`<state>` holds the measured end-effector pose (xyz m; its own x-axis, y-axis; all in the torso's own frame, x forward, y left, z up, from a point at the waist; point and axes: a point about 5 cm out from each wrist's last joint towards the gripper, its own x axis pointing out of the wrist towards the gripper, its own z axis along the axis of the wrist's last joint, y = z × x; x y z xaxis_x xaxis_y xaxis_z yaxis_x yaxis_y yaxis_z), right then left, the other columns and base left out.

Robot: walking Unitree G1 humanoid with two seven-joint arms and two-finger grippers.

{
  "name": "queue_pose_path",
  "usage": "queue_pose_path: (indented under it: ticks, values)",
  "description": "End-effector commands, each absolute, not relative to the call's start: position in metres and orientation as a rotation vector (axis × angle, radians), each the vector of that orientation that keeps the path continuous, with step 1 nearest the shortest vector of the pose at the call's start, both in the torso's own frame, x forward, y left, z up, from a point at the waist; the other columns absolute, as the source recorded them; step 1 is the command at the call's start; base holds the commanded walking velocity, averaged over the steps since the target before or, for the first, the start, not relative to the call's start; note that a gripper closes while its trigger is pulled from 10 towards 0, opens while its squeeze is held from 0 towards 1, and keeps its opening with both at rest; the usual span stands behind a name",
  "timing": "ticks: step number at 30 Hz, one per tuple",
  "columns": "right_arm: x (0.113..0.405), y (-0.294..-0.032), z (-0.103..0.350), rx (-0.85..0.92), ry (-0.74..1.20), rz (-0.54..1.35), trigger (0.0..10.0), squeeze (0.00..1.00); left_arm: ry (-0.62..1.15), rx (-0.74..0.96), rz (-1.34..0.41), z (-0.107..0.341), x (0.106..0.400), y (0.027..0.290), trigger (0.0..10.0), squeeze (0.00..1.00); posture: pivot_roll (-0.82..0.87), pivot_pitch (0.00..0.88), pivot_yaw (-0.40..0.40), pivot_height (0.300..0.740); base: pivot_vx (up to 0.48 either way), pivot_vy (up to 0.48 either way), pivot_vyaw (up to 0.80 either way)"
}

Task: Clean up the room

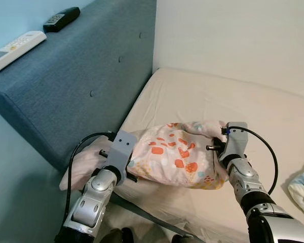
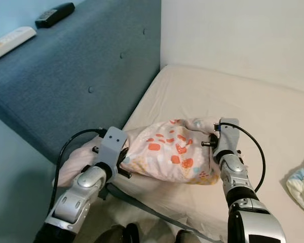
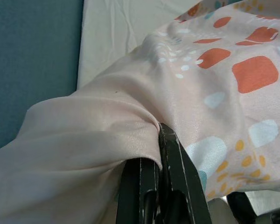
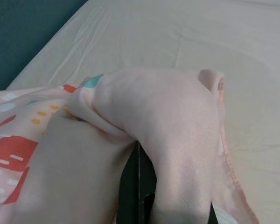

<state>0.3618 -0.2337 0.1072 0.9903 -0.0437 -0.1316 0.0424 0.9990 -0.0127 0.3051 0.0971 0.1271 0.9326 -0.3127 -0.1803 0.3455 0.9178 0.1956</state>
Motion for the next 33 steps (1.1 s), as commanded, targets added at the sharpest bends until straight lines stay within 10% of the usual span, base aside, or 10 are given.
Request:
queue_pose_path:
  ticks: [1,33]
  values:
    - [0.3599,-0.2269,0.1028,0.004,0.127,-0.014,10.0,0.0,0.139,0.227,-0.369,0.1275,0.3036,0.0933,10.0,0.0,0.05,0.277,0.033,0.645,0.0,0.0,0.0]
    - [0.3577,-0.2295,0.1001,0.006,0.134,-0.029,10.0,0.0,0.143,0.244,-0.417,0.1284,0.3041,0.0913,10.0,0.0,0.06,0.286,0.041,0.61,0.0,0.0,0.0]
